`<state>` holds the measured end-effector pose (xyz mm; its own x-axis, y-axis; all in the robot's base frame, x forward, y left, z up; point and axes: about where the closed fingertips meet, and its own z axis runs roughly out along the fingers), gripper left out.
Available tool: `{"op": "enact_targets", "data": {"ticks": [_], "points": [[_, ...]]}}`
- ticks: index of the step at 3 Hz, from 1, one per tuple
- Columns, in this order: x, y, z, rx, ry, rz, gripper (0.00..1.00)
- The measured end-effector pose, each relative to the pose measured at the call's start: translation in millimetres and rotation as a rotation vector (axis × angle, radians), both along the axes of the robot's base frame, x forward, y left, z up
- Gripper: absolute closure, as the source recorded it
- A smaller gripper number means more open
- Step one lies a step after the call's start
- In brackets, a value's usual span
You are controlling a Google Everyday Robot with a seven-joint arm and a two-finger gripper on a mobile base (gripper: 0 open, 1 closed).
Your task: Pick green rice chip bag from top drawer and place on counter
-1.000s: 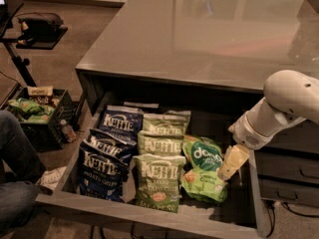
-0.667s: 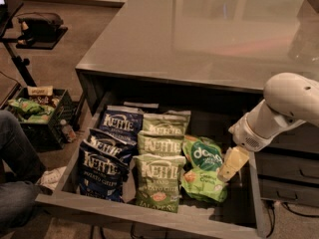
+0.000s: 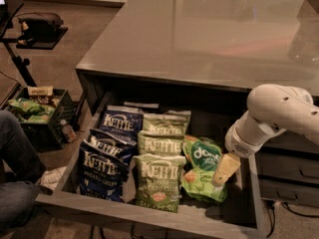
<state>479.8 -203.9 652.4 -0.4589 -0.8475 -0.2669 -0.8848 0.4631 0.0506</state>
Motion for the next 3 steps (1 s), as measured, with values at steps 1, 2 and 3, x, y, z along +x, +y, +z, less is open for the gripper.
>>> {"op": "enact_targets", "data": {"ticks": [1,2,3], "points": [[0,4,-14,-0.007,0.026,-0.001,0.00],[0,9,-27,0.004,0.059,0.006,0.00],[0,12,-43,0.030,0.101,-0.001,0.00]]}}
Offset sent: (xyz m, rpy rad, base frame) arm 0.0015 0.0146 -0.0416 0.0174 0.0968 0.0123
